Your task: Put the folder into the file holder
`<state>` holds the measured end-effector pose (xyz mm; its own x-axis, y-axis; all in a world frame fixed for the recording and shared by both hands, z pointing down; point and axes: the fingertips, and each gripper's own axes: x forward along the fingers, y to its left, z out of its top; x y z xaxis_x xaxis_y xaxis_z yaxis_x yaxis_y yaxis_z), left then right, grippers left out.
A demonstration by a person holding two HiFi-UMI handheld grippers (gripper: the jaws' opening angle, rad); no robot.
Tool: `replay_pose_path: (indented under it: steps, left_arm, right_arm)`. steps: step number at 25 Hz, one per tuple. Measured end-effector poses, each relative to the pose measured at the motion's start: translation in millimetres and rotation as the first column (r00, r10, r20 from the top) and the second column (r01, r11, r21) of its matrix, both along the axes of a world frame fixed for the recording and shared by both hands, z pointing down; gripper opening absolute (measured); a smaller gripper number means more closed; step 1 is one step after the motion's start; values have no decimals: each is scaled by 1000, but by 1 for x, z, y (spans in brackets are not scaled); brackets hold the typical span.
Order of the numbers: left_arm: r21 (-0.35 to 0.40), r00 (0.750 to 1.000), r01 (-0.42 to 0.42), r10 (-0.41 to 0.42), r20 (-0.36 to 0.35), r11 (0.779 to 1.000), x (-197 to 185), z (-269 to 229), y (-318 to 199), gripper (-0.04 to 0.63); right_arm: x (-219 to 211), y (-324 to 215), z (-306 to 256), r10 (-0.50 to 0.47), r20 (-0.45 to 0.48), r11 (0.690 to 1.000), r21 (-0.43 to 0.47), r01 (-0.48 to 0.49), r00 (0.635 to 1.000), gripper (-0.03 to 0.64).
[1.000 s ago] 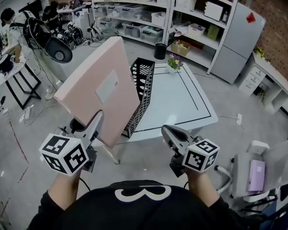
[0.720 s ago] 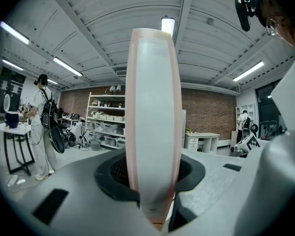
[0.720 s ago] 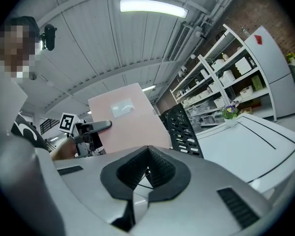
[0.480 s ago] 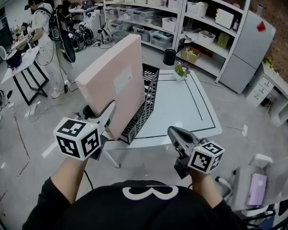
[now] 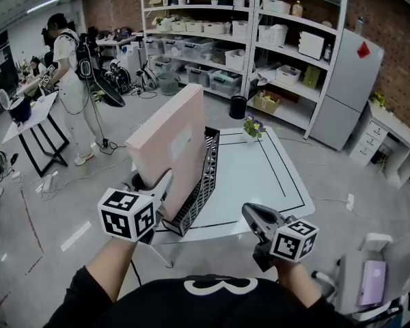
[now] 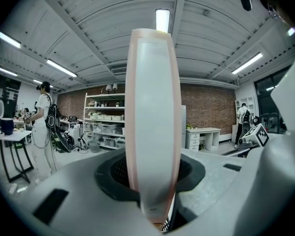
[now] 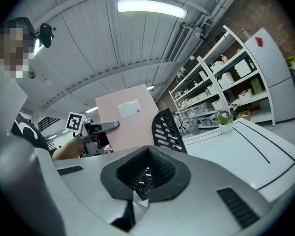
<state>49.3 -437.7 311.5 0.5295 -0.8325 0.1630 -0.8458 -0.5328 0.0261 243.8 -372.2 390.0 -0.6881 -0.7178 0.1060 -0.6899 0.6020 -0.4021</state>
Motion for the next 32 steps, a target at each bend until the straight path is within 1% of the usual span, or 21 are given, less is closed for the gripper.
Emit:
replay_pose_path:
  steps: [3, 12, 16, 23, 29, 32]
  left_arm:
    - [4, 1000, -7, 7, -1, 1000, 5, 5, -6, 143]
    - [9, 1000, 0, 0, -11, 1000, 8, 10, -20, 143]
    - [-12, 1000, 4, -4, -5, 1000, 10, 22, -21, 143]
    - [-52, 1000, 1, -1, -15, 999, 14, 56, -21, 143]
    - [-75, 1000, -2, 2, -3, 997, 15, 85, -20, 144]
    - [-95, 1000, 3, -2, 15, 995, 16, 102, -19, 144]
  right_arm:
    - [9, -3, 2, 17, -9, 1000, 0, -17, 1000, 5]
    - [19, -12, 14, 27, -14, 1000, -8, -27, 1000, 4]
    - [21, -9, 20, 28, -15, 999, -22, -28, 1000, 4]
    - [24, -8, 31, 32, -20, 998, -45, -33, 999, 5]
    - [20, -1, 39, 24, -35, 997, -68, -27, 999, 5]
    - [21, 1, 40, 25, -42, 997, -76, -28, 999, 4]
